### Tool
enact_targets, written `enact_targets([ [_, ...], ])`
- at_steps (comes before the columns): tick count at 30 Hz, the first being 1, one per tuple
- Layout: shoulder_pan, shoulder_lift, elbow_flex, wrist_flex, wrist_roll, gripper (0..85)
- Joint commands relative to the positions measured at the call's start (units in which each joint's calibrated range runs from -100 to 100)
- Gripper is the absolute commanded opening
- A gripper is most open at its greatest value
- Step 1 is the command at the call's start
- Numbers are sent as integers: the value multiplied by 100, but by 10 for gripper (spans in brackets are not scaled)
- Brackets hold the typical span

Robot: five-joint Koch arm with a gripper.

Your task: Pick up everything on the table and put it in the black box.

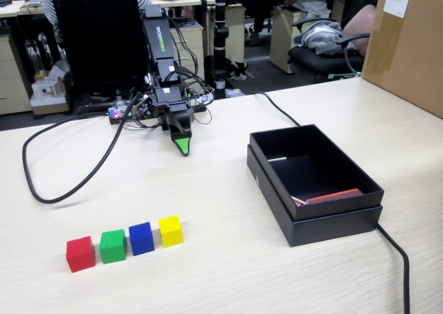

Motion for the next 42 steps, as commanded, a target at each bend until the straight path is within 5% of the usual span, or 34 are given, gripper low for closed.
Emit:
enact_targets([
  [1,-15,56,-75,-222,-15,503],
  [35,-54,44,43,-292,-78,495],
  [42,-142,136,1684,-2486,-161,477],
])
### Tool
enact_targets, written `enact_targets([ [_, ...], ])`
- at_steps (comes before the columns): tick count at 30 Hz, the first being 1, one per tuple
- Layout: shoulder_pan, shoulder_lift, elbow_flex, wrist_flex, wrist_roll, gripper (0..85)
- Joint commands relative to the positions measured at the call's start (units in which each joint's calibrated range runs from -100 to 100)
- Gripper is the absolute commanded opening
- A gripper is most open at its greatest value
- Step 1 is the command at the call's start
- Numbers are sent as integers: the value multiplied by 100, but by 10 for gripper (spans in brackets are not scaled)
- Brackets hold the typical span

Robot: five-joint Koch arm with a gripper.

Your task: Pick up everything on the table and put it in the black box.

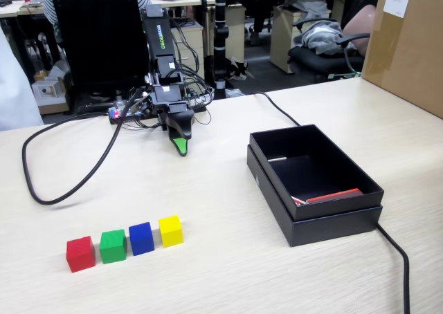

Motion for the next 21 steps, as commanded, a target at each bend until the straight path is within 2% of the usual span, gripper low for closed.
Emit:
enact_targets([
  [1,-34,216,952,-1270,83,477],
  [4,-88,526,1750,-1978,171,480],
  [10,-327,1524,3418,-2618,151,475],
  [13,-435,2305,4488,-3317,122,459],
  [17,-703,3923,6002,-3810,-49,449],
  [21,-1060,5942,7743,-3922,-430,452],
])
